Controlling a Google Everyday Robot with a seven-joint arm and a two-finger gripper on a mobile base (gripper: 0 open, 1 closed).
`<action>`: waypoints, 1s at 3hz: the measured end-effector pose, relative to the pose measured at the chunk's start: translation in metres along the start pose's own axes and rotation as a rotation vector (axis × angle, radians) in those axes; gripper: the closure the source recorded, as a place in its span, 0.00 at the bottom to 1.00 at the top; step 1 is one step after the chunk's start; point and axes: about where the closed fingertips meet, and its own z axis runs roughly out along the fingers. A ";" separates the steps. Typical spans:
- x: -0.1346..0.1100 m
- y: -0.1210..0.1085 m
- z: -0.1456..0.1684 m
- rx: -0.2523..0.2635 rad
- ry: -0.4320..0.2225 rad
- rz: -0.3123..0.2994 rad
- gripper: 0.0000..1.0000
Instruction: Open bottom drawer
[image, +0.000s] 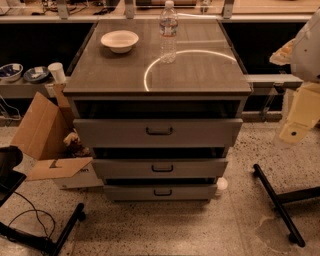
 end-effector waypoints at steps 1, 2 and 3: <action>0.000 0.000 0.000 0.000 0.000 0.000 0.00; -0.001 0.010 0.017 -0.010 -0.016 0.000 0.00; -0.007 0.040 0.064 -0.037 -0.078 0.029 0.00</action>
Offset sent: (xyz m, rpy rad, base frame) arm -0.0168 0.0251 -0.0794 0.0715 0.0440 0.0274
